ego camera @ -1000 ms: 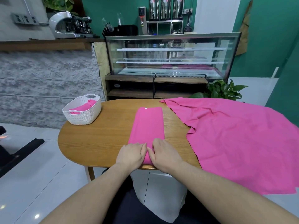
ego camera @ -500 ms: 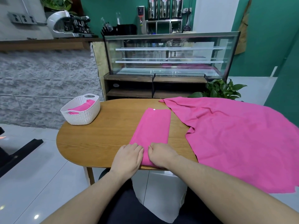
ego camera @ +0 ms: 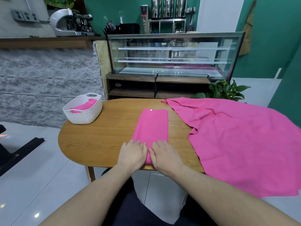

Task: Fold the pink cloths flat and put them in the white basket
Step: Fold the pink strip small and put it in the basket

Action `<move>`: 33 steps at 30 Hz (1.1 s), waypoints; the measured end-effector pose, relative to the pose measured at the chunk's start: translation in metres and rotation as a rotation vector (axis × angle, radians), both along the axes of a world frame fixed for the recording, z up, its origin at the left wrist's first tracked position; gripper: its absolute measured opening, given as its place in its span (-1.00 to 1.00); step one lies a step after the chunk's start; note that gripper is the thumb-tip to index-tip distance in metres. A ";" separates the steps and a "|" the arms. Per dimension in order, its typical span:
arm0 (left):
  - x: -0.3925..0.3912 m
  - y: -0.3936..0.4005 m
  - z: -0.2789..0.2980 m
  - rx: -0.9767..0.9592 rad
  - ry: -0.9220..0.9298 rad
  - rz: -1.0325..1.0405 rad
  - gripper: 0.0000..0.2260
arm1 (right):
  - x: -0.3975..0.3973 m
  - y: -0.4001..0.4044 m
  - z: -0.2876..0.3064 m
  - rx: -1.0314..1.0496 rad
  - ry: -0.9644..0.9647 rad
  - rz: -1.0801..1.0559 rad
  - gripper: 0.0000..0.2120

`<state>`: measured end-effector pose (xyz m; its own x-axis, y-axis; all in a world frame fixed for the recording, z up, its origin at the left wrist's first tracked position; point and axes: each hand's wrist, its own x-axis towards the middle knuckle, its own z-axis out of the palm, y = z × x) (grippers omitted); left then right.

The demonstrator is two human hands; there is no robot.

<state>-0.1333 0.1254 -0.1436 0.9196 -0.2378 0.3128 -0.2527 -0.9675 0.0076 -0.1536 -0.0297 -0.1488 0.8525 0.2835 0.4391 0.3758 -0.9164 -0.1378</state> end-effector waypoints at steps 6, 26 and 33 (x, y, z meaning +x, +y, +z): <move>-0.001 0.018 -0.016 0.009 -0.230 -0.225 -0.71 | 0.011 0.006 0.013 0.108 0.250 -0.026 -0.67; 0.003 0.018 -0.004 -0.055 -0.073 -0.234 -0.58 | 0.000 0.000 0.005 0.093 0.054 0.082 -0.68; 0.001 0.016 -0.011 0.020 -0.136 -0.236 -0.73 | 0.008 0.004 0.024 0.162 0.400 -0.033 -0.67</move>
